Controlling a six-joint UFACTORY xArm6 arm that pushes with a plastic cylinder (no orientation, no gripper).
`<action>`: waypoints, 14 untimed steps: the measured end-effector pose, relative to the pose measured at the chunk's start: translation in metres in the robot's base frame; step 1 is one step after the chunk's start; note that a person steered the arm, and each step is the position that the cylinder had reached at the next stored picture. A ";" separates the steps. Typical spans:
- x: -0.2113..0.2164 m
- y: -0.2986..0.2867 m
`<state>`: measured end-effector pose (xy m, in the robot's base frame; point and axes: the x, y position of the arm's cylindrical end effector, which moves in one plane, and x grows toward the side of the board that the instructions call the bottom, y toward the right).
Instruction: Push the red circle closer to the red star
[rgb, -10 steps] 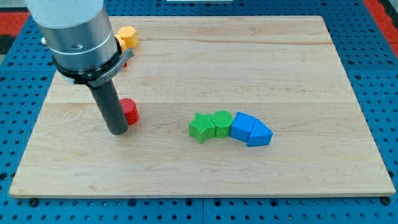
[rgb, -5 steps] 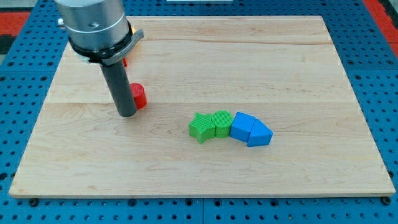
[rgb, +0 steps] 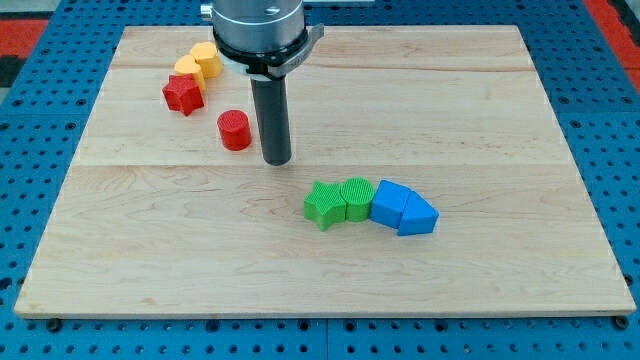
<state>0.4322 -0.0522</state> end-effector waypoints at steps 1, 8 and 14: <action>-0.012 -0.024; -0.078 -0.050; -0.018 -0.034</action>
<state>0.4144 -0.0864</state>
